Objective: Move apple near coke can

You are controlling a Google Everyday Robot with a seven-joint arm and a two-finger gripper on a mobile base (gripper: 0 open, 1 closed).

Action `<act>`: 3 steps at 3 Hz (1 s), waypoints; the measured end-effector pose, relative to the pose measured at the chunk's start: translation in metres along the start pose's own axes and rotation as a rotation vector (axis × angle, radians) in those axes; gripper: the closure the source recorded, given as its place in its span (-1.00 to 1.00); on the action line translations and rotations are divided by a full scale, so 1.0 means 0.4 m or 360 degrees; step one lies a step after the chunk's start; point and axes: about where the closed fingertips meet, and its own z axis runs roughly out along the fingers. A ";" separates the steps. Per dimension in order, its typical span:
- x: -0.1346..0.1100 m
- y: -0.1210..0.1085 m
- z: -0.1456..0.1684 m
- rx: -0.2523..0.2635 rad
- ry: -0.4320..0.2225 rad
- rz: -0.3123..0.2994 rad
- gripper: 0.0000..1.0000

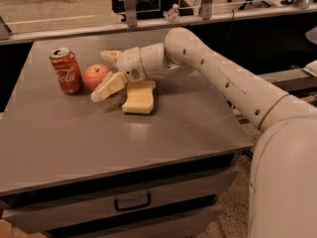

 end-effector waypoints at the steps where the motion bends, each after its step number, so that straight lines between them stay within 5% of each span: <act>1: -0.001 -0.001 -0.005 0.0005 0.0009 -0.0009 -1.00; 2: -0.010 -0.015 -0.072 0.0147 0.0060 -0.0012 -1.00; 3: -0.017 -0.037 -0.217 0.0413 0.0179 -0.0015 -1.00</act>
Offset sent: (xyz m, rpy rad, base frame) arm 0.0226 -0.0970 0.0391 -0.0931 -0.0933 -0.3103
